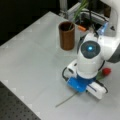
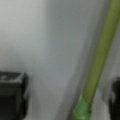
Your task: Flower insertion into a vase
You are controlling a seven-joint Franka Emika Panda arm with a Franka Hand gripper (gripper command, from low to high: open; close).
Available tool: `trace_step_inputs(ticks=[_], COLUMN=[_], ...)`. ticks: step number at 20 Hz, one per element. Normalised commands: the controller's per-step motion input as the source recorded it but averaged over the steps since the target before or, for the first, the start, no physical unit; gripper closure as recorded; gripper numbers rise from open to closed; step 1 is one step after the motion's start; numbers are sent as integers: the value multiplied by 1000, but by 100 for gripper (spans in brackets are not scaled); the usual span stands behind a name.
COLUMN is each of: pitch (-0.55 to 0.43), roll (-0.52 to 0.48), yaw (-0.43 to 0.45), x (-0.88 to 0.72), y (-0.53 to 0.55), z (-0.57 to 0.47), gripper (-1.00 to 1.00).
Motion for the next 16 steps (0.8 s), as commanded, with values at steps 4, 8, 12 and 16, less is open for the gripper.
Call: trace_step_inputs(ticks=[4, 8, 12, 16], pitch=[-20, -1, 33, 68], roll=[-224, -220, -209, -178], yaw=[9, 12, 16, 32], x=[45, -4, -74, -165], y=[24, 7, -23, -53], z=[-101, -60, 34, 217], gripper=[100, 100, 100, 100])
